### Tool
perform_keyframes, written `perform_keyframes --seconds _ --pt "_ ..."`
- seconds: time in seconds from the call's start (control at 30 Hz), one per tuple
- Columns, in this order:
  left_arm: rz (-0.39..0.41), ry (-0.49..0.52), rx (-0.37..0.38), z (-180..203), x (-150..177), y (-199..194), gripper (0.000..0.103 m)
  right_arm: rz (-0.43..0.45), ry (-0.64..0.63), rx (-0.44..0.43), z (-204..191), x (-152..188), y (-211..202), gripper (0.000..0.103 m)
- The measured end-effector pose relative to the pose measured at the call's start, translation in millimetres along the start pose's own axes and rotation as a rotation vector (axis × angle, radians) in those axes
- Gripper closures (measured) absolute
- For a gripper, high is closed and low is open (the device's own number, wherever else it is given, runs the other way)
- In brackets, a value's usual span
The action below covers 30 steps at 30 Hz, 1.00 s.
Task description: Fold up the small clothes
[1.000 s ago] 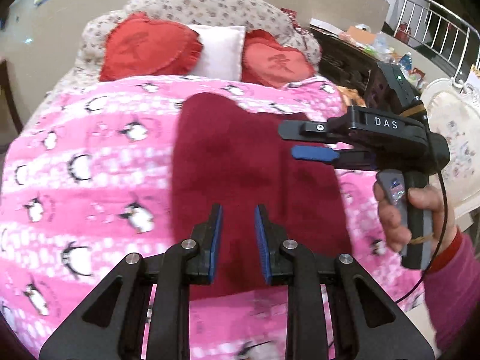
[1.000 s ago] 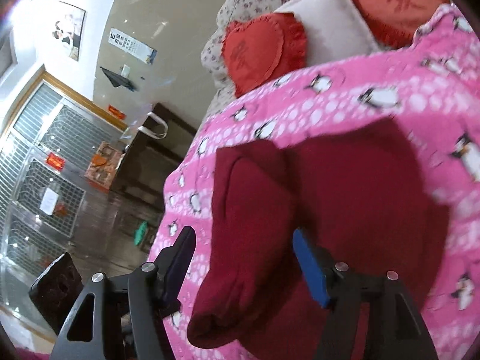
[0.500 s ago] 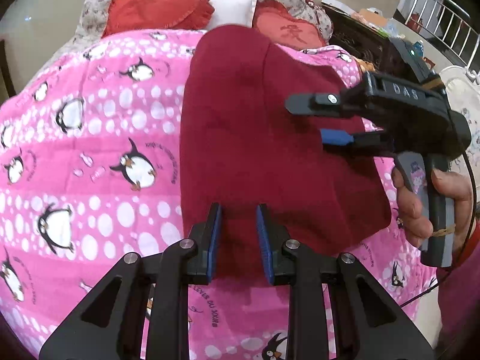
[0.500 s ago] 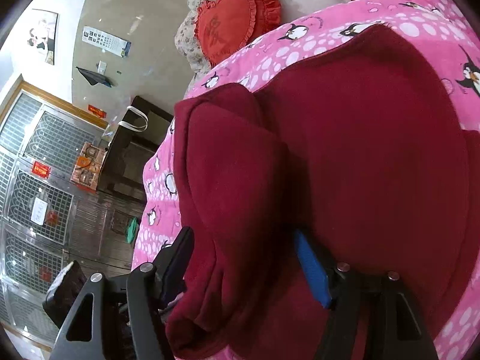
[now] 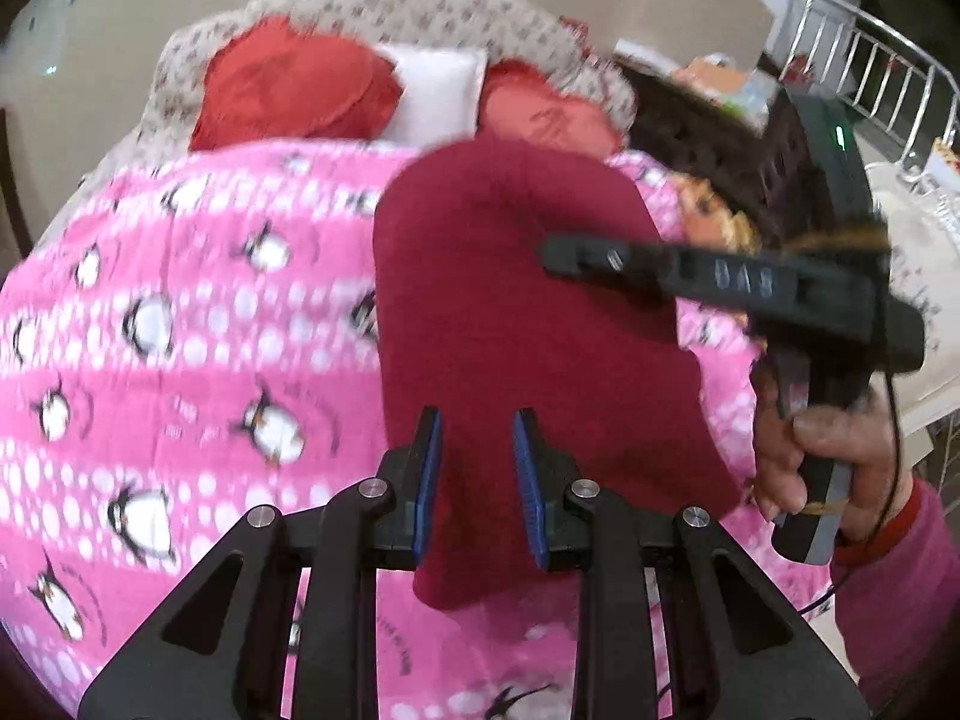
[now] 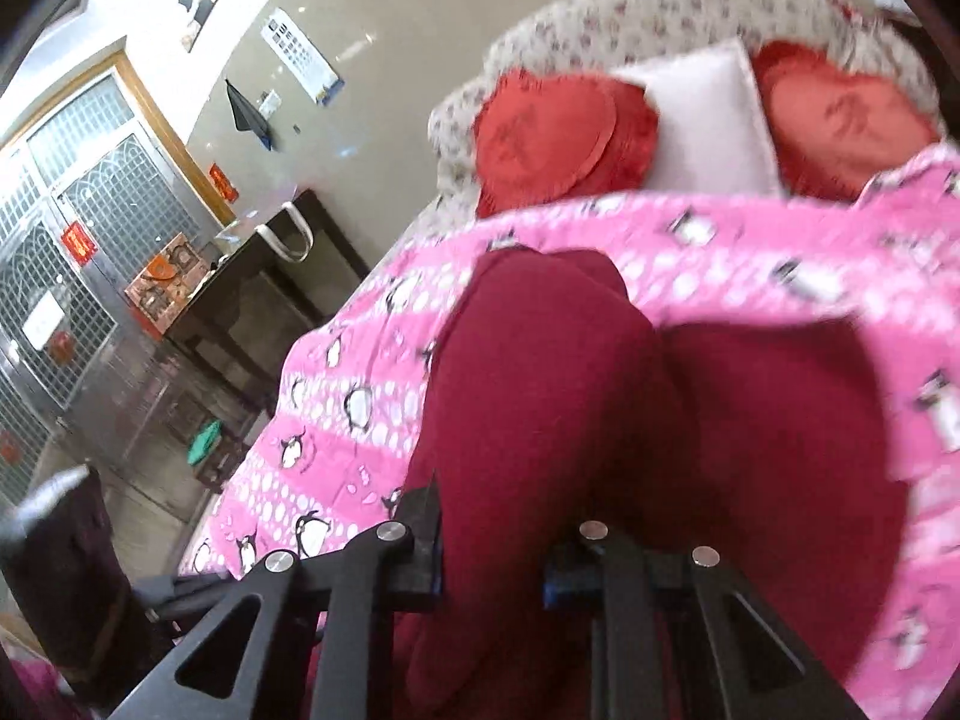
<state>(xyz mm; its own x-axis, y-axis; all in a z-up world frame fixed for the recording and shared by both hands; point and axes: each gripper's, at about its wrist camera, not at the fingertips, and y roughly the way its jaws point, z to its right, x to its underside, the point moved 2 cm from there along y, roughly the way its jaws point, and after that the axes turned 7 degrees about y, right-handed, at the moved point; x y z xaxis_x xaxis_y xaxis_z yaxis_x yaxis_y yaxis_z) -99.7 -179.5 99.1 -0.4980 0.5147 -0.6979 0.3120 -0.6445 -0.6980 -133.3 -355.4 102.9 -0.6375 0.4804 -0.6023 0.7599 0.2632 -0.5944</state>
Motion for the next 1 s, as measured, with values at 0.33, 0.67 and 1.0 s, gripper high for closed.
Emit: perform_keyframes --seconds 0.33,0.67,1.0 --pt "-0.124 0.070 -0.021 28 -4 56 0.079 -0.058 0.190 0.237 108 -1 -24 0.065" --pt "-0.102 0.104 -0.064 33 -21 71 0.079 0.031 0.108 0.158 69 -17 -66 0.062" --pt "-0.108 0.048 -0.089 27 -8 85 0.054 -0.058 0.099 0.324 87 5 -37 0.064"
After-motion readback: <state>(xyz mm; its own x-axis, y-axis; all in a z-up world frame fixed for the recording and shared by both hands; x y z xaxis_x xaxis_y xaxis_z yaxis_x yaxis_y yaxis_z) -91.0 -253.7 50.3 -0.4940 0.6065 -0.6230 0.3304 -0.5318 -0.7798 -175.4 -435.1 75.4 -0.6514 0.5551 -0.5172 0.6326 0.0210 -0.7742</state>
